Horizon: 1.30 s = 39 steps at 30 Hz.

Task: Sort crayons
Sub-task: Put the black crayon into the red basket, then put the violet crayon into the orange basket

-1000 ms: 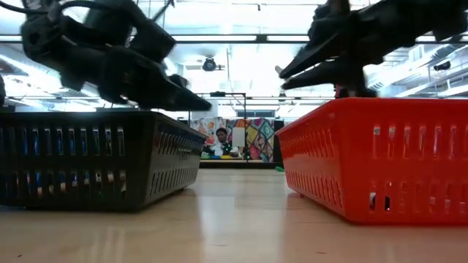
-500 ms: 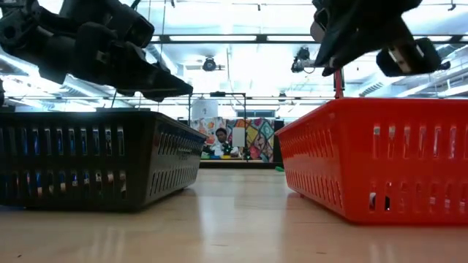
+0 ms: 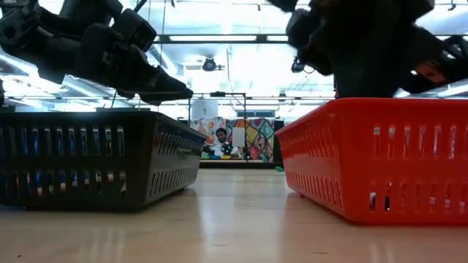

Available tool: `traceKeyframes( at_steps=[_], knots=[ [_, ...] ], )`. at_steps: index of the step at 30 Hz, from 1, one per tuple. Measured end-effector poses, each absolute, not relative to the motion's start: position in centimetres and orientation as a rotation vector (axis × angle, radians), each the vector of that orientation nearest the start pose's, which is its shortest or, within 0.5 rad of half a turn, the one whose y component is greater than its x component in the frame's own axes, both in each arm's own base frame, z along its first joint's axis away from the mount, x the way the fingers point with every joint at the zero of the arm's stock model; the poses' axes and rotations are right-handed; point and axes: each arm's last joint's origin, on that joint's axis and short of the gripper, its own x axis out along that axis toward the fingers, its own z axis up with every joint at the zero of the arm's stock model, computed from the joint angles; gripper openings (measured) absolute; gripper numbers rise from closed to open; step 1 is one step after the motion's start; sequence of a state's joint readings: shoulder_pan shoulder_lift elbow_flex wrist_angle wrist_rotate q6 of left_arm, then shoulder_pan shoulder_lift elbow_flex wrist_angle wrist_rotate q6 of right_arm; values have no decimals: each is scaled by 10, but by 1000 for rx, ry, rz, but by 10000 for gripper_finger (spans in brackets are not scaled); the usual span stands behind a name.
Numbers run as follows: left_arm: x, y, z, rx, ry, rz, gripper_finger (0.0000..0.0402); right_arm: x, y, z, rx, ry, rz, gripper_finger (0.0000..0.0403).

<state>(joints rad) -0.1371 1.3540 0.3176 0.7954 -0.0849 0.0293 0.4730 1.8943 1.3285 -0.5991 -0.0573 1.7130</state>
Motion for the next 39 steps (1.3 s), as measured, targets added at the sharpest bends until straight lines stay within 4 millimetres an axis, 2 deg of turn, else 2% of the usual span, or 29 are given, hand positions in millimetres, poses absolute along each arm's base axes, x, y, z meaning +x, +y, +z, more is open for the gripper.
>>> traceKeyframes(
  at_steps=[8,14,23,26,30,35,39],
  knots=[
    [232,-29,158,46,239,-54,201,345,187,160,1310,1243,-719,44],
    [231,-29,157,47,245,-54,201,345,187,160,1323,1229,-743,49],
    [231,-29,157,48,247,-54,201,344,187,160,1316,1247,-731,101],
    [231,-29,157,53,249,-54,201,340,183,169,1279,1254,-723,114],
    [231,-29,156,124,253,-46,201,326,171,194,1138,1138,-771,114],
    [231,-24,156,193,267,103,201,319,152,219,943,1020,-754,94],
    [230,-21,156,228,284,208,201,324,134,224,713,925,-745,79]
  ],
)
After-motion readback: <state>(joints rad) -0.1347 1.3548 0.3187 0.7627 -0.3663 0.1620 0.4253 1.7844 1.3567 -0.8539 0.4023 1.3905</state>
